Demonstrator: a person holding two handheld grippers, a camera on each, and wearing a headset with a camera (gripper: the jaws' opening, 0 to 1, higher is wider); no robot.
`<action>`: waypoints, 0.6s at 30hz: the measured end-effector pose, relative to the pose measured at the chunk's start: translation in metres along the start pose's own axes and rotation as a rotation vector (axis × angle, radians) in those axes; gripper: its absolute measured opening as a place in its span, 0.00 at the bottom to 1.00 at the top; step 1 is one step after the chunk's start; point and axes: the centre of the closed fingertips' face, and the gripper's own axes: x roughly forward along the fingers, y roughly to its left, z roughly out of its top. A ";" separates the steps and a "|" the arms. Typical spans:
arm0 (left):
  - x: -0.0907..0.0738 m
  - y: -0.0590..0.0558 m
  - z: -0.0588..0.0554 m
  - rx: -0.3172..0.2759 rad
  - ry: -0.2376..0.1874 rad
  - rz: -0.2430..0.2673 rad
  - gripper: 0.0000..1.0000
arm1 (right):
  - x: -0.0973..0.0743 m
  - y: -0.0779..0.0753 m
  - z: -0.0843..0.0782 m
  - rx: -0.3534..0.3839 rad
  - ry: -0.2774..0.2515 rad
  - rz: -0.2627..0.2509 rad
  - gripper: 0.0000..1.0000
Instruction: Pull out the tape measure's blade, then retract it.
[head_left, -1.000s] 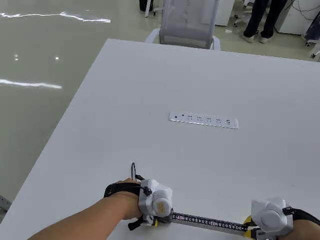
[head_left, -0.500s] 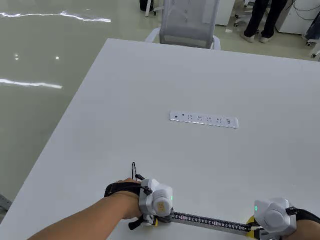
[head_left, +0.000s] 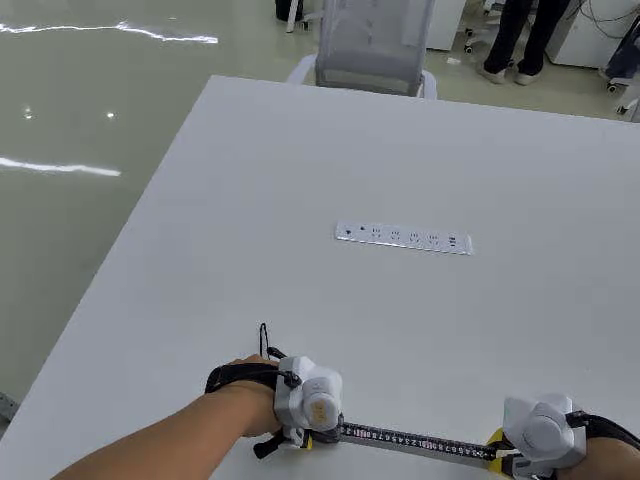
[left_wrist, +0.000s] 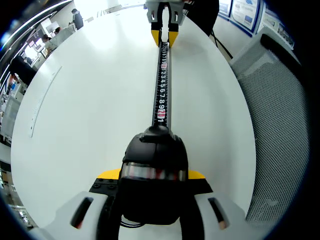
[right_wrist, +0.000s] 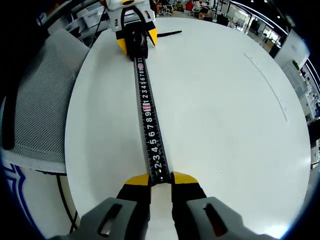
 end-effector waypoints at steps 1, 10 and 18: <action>0.000 0.000 0.000 0.001 -0.001 0.001 0.39 | 0.000 0.000 0.000 0.007 -0.009 -0.001 0.14; 0.000 0.000 0.000 0.003 -0.002 -0.001 0.39 | 0.000 0.000 0.001 0.033 -0.038 -0.017 0.15; 0.000 -0.001 0.000 0.004 -0.002 0.000 0.39 | -0.001 -0.001 0.000 0.039 -0.033 -0.030 0.16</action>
